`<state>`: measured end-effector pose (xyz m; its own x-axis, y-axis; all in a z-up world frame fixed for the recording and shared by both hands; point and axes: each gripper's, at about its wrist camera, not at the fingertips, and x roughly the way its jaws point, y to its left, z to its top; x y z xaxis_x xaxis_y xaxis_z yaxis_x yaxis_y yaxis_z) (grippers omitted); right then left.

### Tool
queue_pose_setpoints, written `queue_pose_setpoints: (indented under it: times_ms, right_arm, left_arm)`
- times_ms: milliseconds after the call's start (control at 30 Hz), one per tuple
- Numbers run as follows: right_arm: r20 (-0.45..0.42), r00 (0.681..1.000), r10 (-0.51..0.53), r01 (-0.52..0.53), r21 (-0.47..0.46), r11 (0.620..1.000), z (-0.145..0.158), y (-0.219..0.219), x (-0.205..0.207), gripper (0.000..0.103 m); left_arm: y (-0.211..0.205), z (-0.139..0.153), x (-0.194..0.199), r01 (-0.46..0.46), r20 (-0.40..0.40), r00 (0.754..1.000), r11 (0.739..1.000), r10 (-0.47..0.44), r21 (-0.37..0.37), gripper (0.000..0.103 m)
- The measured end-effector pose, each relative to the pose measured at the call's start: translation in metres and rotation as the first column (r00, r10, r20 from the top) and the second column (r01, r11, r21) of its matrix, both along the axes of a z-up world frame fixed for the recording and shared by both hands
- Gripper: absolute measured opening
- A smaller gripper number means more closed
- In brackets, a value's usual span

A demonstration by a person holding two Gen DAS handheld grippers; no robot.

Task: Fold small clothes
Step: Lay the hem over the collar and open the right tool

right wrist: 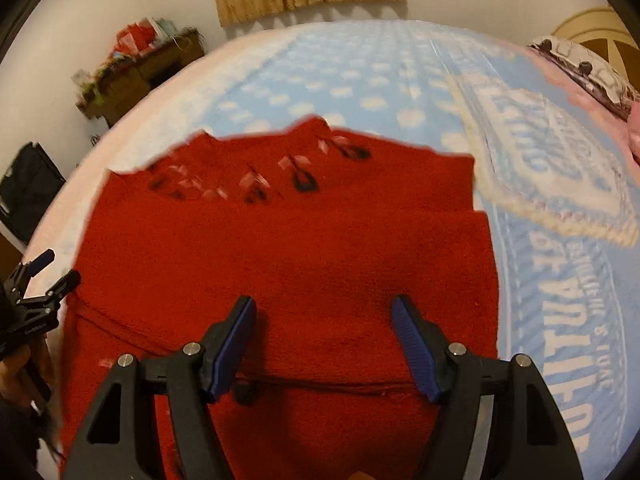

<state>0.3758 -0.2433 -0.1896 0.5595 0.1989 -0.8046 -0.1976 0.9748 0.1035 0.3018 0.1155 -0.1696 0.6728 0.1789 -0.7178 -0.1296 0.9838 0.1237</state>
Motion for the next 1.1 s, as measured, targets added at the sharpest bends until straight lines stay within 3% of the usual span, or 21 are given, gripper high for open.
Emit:
queue_pose_setpoints:
  times_ms: [100,233,300,367,400,533,733,1100]
  right_arm:
    - [0.021,1.0,0.021,-0.021,-0.019,1.0,0.006,0.002,-0.007,0.071]
    - [0.087,0.996,-0.003,0.004,-0.01,1.0,0.02,-0.006,-0.003,0.071]
    - [0.066,0.997,-0.042,0.042,0.006,0.999,0.015,-0.016,0.007,0.071]
    - [-0.018,0.998,-0.062,0.062,-0.002,0.998,-0.004,-0.024,0.019,0.071]
    - [0.025,0.999,-0.034,0.035,-0.037,0.999,-0.006,-0.022,0.017,0.071]
    - [0.028,0.999,-0.021,0.023,-0.071,0.997,-0.002,-0.017,0.012,0.072]
    - [0.07,0.995,-0.076,0.078,-0.028,0.997,0.021,-0.032,-0.015,0.071]
    - [0.173,0.981,-0.082,0.081,0.017,0.997,0.068,-0.047,-0.091,0.072]
  left_arm:
    - [0.012,0.007,-0.006,-0.015,0.027,0.999,0.997,0.017,-0.078,0.103]
    - [0.018,0.022,0.002,-0.037,0.081,0.996,0.998,0.041,-0.045,0.103]
    - [0.024,0.021,0.011,-0.055,0.068,0.996,0.996,0.06,-0.064,0.103]
    - [0.026,0.009,0.024,-0.082,0.023,0.996,0.995,0.084,-0.056,0.103]
    - [0.026,0.0,0.031,-0.092,-0.018,0.996,0.995,0.091,-0.041,0.103]
    - [0.032,0.001,0.027,-0.096,-0.032,0.995,0.99,0.093,-0.101,0.103]
    - [0.026,0.019,0.001,-0.074,0.004,0.997,0.992,0.075,-0.1,0.103]
    - [0.004,0.055,-0.064,0.006,0.107,0.994,0.991,0.008,-0.134,0.103]
